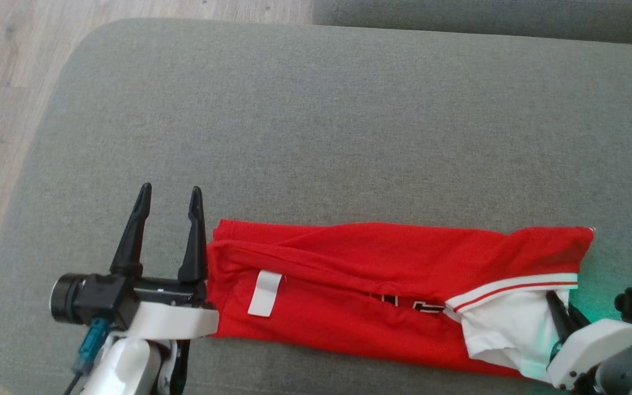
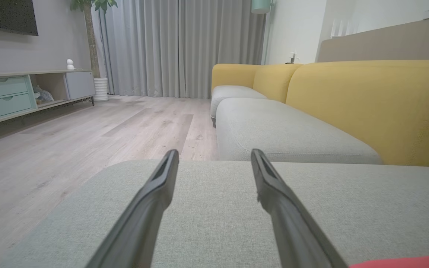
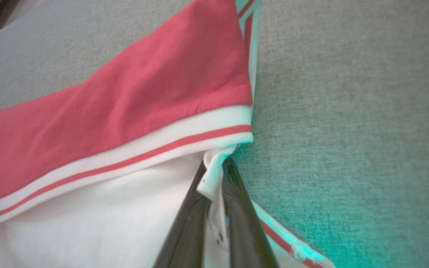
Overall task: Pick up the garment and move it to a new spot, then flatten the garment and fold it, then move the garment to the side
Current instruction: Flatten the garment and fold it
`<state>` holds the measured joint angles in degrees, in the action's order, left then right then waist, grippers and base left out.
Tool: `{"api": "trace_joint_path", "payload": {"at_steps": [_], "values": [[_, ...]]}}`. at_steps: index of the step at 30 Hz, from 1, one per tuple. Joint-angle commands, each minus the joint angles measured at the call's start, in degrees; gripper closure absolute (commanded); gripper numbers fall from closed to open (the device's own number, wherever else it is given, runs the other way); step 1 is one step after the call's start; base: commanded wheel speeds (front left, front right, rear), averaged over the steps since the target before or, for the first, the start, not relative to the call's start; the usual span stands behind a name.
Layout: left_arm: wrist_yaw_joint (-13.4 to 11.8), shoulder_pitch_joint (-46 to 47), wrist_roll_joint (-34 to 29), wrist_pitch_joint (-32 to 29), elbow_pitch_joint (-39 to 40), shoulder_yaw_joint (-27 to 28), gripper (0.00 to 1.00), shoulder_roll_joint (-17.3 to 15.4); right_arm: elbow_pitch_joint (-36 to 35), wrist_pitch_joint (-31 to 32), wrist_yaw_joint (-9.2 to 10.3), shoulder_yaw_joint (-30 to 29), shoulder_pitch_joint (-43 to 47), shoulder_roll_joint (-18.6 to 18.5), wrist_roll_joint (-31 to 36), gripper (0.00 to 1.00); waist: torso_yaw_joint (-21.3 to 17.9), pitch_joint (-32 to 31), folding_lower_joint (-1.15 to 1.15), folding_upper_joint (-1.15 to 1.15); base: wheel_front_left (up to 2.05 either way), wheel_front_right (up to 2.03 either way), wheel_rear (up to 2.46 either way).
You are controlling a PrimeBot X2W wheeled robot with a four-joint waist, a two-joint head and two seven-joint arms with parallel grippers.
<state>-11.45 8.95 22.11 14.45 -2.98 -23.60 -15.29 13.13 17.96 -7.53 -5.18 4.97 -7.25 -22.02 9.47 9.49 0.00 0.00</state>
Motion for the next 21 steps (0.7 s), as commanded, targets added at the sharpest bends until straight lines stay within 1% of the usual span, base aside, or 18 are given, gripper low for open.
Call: {"api": "trace_joint_path", "payload": {"at_steps": [1, 6, 7, 13, 15, 18, 21], "values": [[0.45, 1.06, -0.66, 0.54, 1.65, 3.21, 0.00, -0.29, -2.00, 0.92, 0.04, 1.90, 1.05, 0.04, -0.14, 1.00, -0.22, -0.10, 0.00, 0.00, 0.00, 0.00, 0.00], [0.74, 0.06, -1.23, 0.54, 1.91, 4.65, 0.00, -0.02, -9.27, -0.24, 0.04, -3.13, 2.07, -0.12, 0.74, 1.00, -1.45, -0.32, 0.00, 0.00, 0.00, 0.00, 0.00], [0.74, 0.06, -1.23, 0.54, 1.91, 4.65, 0.00, -0.02, -9.27, -0.24, 0.04, -3.13, 2.07, -0.12, 0.74, 1.00, -1.45, -0.32, 0.00, 0.00, 0.00, 0.00, 0.00], [1.32, -0.92, -1.55, 0.54, 1.63, 5.67, 0.00, 0.37, -13.76, 0.96, 0.04, -11.42, 2.90, -1.25, 2.19, 1.00, -3.32, -0.81, 0.00, 0.00, 0.00, 0.00, 0.00], [1.38, -1.30, -1.70, 0.54, 1.41, 5.89, 0.00, 0.45, -14.75, 1.52, 0.04, -13.38, 2.97, -1.64, 2.86, 1.00, -3.91, -1.39, 0.00, 0.00, 0.00, 0.00, 0.00], [1.35, -1.88, -1.84, 0.54, 1.34, 6.03, 0.00, 0.47, -18.89, 3.75, 0.04, -13.40, 2.64, -0.67, 4.54, 1.00, -4.63, -2.01, 0.00, 0.00, 0.00, 0.00, 0.00], [1.36, -2.07, -1.80, 0.54, 1.23, 6.03, 0.00, 0.43, -24.24, 7.86, 0.04, -9.92, 1.59, 0.65, 4.75, 1.00, -5.07, -2.45, 0.00, 0.00, 0.00, 0.00, 0.00]]}}
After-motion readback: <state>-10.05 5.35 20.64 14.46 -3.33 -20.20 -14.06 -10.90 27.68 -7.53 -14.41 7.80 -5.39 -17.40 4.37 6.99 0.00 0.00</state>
